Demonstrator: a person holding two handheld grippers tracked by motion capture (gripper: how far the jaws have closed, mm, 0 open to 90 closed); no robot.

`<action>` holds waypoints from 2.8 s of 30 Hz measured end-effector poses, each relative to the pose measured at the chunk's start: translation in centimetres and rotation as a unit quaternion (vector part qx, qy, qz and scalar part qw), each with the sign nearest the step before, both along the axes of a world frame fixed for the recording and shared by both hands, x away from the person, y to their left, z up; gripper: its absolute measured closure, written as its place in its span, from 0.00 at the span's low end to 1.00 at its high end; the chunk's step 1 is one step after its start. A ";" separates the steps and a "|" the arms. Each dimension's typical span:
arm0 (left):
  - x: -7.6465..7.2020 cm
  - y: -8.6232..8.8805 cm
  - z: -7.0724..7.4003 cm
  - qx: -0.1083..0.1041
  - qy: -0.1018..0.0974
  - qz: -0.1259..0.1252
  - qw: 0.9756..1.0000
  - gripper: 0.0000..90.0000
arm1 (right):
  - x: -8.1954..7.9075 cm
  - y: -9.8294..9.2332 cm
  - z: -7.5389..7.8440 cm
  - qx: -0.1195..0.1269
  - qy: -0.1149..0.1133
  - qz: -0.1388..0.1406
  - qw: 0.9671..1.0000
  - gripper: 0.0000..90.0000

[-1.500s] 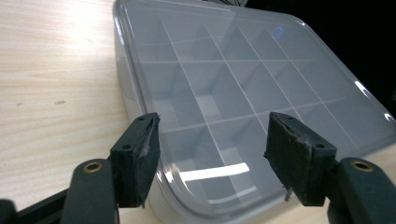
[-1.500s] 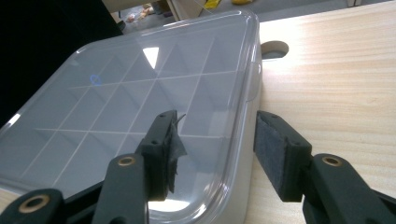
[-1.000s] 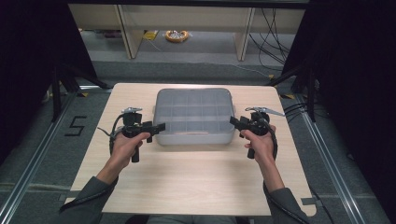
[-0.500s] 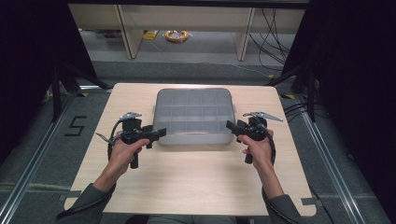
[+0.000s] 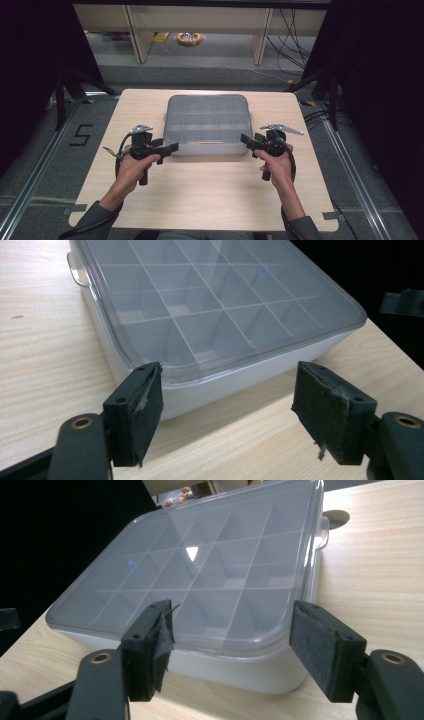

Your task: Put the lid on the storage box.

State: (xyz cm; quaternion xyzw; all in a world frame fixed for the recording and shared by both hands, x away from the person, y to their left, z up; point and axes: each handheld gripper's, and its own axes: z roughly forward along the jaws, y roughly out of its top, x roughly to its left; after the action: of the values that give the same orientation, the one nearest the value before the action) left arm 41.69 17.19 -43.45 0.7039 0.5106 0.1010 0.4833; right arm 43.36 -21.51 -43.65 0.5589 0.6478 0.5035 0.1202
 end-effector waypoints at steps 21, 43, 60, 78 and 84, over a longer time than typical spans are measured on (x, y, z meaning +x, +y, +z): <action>-1.6 0.0 -0.9 0.003 0.004 -0.015 1.000 0.30 | -1.8 -0.4 -0.4 -0.010 0.005 0.017 1.000 0.35; -3.8 -1.8 -1.9 0.015 -0.002 -0.051 0.999 0.30 | -3.5 0.1 -0.8 -0.035 -0.008 0.038 0.999 0.33; -6.5 -1.3 -3.5 0.027 -0.004 -0.098 0.995 0.22 | -5.4 0.5 -2.2 -0.048 0.006 0.061 0.997 0.32; -8.7 -0.5 -5.0 0.043 -0.009 -0.135 0.990 0.17 | -8.1 0.5 -3.3 -0.050 0.021 0.073 0.996 0.19; -9.6 -0.3 -5.3 0.048 0.000 -0.137 0.989 0.17 | -9.4 0.0 -4.3 -0.064 0.033 0.077 0.994 0.18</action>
State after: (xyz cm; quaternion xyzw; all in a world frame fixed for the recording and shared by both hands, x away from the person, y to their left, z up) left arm 32.13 16.87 -48.78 0.7894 0.4040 0.0586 0.4585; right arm 33.98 -21.49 -47.93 0.5147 0.7238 0.4497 0.0949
